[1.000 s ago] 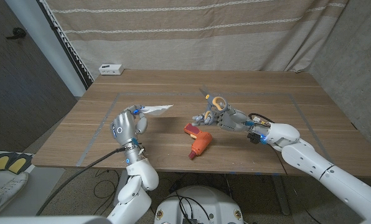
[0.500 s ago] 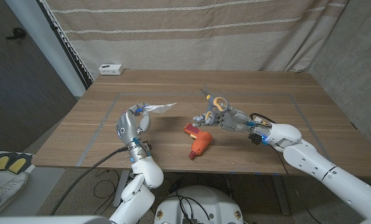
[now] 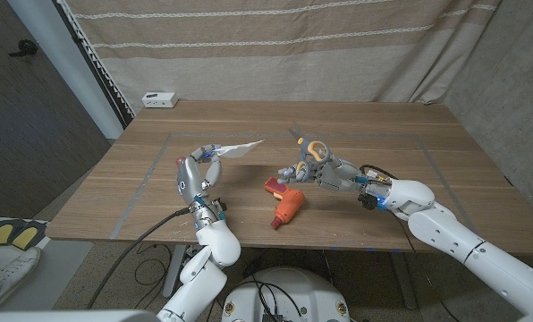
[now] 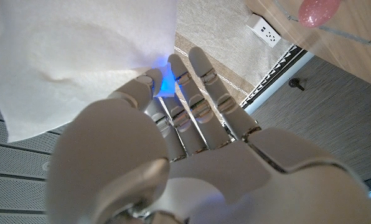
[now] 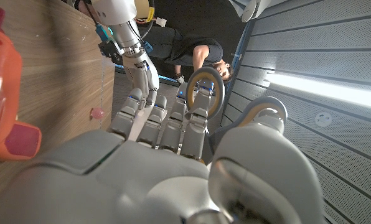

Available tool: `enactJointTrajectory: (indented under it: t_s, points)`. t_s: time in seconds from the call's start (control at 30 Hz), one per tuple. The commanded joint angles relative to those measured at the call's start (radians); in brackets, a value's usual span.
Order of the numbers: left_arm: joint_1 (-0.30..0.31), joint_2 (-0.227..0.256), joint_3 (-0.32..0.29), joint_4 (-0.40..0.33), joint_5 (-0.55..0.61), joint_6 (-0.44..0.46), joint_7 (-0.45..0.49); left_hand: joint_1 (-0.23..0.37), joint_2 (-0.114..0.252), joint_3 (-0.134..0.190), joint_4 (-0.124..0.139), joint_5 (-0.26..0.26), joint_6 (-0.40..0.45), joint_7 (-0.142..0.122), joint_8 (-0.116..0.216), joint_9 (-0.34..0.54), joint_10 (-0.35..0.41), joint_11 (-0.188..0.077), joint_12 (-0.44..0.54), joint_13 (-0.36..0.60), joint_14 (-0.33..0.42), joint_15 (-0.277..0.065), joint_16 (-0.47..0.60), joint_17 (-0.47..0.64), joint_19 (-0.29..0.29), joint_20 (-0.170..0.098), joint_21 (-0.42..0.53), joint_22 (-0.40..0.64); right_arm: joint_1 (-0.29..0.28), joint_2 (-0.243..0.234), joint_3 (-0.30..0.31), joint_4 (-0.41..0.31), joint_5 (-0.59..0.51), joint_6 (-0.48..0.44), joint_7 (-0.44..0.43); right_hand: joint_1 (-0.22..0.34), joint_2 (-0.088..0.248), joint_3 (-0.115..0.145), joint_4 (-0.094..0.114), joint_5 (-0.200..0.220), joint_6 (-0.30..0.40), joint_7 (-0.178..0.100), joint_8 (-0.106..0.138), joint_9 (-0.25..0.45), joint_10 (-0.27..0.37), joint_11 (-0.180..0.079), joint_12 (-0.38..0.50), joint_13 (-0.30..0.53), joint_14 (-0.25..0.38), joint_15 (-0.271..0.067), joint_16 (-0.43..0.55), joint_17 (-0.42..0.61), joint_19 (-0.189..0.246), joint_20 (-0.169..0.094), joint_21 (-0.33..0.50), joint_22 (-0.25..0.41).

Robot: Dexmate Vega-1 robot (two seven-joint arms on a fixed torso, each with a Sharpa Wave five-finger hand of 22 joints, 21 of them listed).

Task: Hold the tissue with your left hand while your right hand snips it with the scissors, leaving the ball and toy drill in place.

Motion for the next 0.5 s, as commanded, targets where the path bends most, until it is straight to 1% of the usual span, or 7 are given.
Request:
enactJointTrajectory:
  t_s: [0.03, 0.17, 0.3, 0.33, 0.37, 0.5]
  points:
    - [-0.052, 0.004, 0.020, 0.036, -0.019, -0.041, 0.000, 0.007, -0.001, 0.002, -0.005, 0.009, 0.013, -0.009, 0.012, 0.003, 0.011, -0.001, 0.006, 0.008, -0.009, -0.034, 0.003, 0.002, -0.012, -0.086, -0.007, 0.000, -0.008, -0.005, 0.003, 0.001, 0.002, 0.005, 0.006, 0.004, 0.008, -0.001, -0.007, -0.003, 0.003, 0.004, -0.003, 0.005, 0.006, 0.001, -0.001, 0.001, 0.001, 0.004, 0.001, 0.000, 0.006, 0.002, -0.003, 0.002]
    - [-0.066, 0.012, 0.026, 0.043, -0.014, -0.028, 0.000, 0.006, -0.003, 0.002, -0.006, 0.010, 0.012, -0.012, 0.015, 0.006, 0.011, -0.001, 0.007, 0.011, -0.014, -0.034, 0.003, 0.002, -0.015, -0.086, -0.008, 0.000, -0.014, -0.011, 0.006, -0.005, 0.004, 0.006, 0.008, 0.004, 0.009, -0.001, -0.008, -0.003, 0.000, 0.004, -0.005, 0.005, 0.005, 0.002, -0.001, 0.001, 0.001, 0.004, 0.001, -0.001, 0.006, 0.004, -0.003, 0.002]
    - [-0.082, 0.003, 0.023, 0.054, -0.007, -0.011, 0.000, 0.004, -0.004, 0.001, -0.006, 0.011, 0.011, -0.013, 0.019, 0.009, 0.011, -0.001, 0.007, 0.014, -0.017, -0.034, 0.003, 0.002, -0.018, -0.085, -0.007, 0.000, -0.023, -0.017, 0.009, -0.013, 0.005, 0.009, 0.007, 0.004, 0.009, -0.001, -0.008, -0.003, 0.000, 0.004, -0.006, 0.006, 0.005, 0.005, -0.001, 0.001, 0.001, 0.004, 0.001, -0.002, 0.007, 0.005, -0.003, 0.002]
    - [-0.088, 0.005, 0.023, 0.063, -0.005, -0.023, 0.000, 0.004, -0.004, 0.001, -0.005, 0.011, 0.010, -0.013, 0.019, 0.010, 0.011, -0.001, 0.007, 0.015, -0.018, -0.034, 0.003, 0.002, -0.019, -0.084, -0.008, -0.001, -0.024, -0.019, 0.009, -0.014, 0.005, 0.009, 0.009, 0.004, 0.009, -0.001, -0.008, -0.003, 0.000, 0.004, -0.006, 0.006, 0.005, 0.005, -0.001, 0.001, 0.001, 0.004, 0.001, -0.002, 0.007, 0.005, -0.003, 0.002]
    - [-0.093, 0.003, 0.026, 0.062, -0.009, -0.009, 0.000, 0.003, -0.004, 0.001, -0.005, 0.012, 0.011, -0.013, 0.021, 0.011, 0.010, -0.001, 0.006, 0.016, -0.019, -0.034, 0.003, 0.002, -0.020, -0.084, -0.008, 0.000, -0.024, -0.020, 0.009, -0.015, 0.006, 0.008, 0.011, 0.004, 0.009, -0.001, -0.008, -0.004, 0.001, 0.004, -0.006, 0.006, 0.005, 0.005, -0.002, 0.001, 0.001, 0.006, 0.001, -0.002, 0.008, 0.005, -0.003, 0.002]
    - [-0.122, 0.012, 0.038, 0.090, -0.002, -0.027, 0.000, 0.003, -0.005, 0.001, -0.006, 0.013, 0.011, -0.015, 0.024, 0.014, 0.009, 0.000, 0.006, 0.019, -0.023, -0.034, 0.003, 0.002, -0.023, -0.084, -0.009, -0.001, -0.028, -0.027, 0.008, -0.019, 0.003, 0.008, 0.015, 0.004, 0.009, -0.001, -0.008, -0.004, 0.001, 0.004, -0.007, 0.006, 0.005, 0.007, -0.002, 0.001, 0.001, 0.008, 0.001, -0.002, 0.010, 0.006, -0.003, 0.002]
